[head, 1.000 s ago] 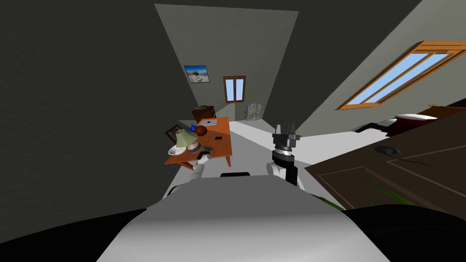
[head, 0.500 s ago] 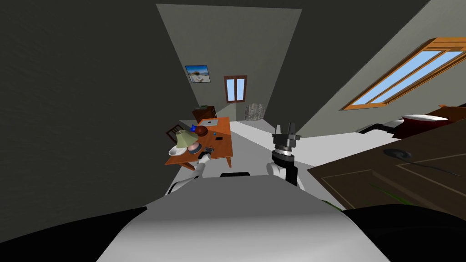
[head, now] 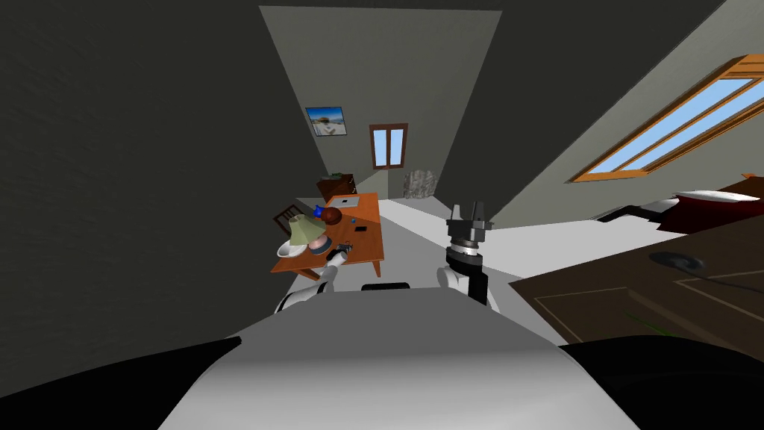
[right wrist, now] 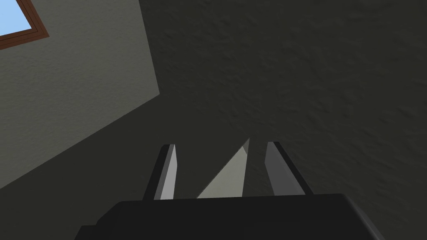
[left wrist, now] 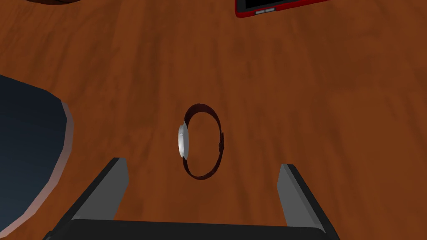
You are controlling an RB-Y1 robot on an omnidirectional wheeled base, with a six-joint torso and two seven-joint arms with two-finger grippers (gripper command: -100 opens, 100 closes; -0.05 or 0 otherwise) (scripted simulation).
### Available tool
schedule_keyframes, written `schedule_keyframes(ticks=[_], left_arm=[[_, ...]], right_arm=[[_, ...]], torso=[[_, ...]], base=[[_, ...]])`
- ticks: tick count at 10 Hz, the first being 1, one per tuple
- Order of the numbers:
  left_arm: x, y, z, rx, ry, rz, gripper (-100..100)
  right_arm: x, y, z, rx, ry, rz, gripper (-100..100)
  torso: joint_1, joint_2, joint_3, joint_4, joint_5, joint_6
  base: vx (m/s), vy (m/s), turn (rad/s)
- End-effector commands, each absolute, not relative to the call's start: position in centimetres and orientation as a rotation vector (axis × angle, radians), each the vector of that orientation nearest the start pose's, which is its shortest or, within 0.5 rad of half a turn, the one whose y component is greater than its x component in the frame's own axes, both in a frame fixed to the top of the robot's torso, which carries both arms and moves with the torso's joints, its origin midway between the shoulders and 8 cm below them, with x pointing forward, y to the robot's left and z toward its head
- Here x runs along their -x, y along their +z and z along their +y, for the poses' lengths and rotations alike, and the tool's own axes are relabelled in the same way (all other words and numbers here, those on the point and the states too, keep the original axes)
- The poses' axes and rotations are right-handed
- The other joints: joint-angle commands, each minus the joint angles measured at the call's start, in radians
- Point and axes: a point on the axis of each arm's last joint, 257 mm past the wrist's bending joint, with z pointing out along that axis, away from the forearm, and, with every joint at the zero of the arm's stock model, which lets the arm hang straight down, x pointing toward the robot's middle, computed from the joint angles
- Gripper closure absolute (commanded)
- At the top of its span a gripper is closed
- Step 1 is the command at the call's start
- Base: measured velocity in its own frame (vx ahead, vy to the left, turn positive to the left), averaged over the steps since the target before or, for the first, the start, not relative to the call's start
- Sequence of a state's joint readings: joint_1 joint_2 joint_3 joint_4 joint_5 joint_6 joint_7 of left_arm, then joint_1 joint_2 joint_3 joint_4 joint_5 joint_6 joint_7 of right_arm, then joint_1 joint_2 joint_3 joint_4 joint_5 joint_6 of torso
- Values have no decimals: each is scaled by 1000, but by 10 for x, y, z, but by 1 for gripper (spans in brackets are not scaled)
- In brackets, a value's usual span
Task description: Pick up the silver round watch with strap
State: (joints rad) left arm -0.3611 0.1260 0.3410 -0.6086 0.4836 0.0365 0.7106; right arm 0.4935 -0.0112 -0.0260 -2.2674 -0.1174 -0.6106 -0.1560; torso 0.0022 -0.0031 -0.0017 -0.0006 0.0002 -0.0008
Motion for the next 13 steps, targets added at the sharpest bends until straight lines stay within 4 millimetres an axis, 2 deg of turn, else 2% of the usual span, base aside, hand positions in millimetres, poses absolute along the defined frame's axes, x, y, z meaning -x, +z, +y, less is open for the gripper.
schedule_keyframes(ticks=[1, 6, 7, 8, 9, 11, 12, 13], left_arm=[[-511, -494, 349, 2619, -1231, 149, -100], [-508, -502, 346, 2670, -1209, 91, -100], [-508, -502, 347, 2671, -1209, 88, 0], [-507, -506, 323, 2681, -1217, 142, -100], [-507, -506, 323, 2681, -1217, 142, -100], [-506, -510, 299, 2691, -1226, 194, -100], [-506, -510, 299, 2691, -1226, 194, -100], [-506, -511, 287, 2695, -1231, 220, -100]], right_arm=[[-323, 42, -299, -683, 1517, 427, 0], [-323, 42, -299, -683, 1517, 427, 0], [-323, 42, -299, -683, 1517, 427, 0], [-323, 42, -299, -683, 1517, 427, 0], [-323, 42, -299, -683, 1516, 427, 0], [-323, 42, -299, -683, 1517, 427, 0], [-323, 42, -299, -683, 1517, 427, 0], [-323, 42, -299, -683, 1517, 427, 0]], torso=[[0, 0, 0, 0, 0, 0], [1, -1, 0, 0, 0, 0], [-1, 1, 1, 0, 0, 0], [-1, 3, 1, 0, 0, 0], [0, 1, 0, 0, 0, -1], [0, -1, 0, 0, 0, 0], [0, -1, 0, 0, 0, 0], [0, 0, 0, 0, 0, 0]], base=[[67, 25, 40], [68, 33, 16], [6, 3, -1], [53, 30, 232], [74, 19, 150], [68, 26, 180], [52, 22, 50], [53, 25, 86]])
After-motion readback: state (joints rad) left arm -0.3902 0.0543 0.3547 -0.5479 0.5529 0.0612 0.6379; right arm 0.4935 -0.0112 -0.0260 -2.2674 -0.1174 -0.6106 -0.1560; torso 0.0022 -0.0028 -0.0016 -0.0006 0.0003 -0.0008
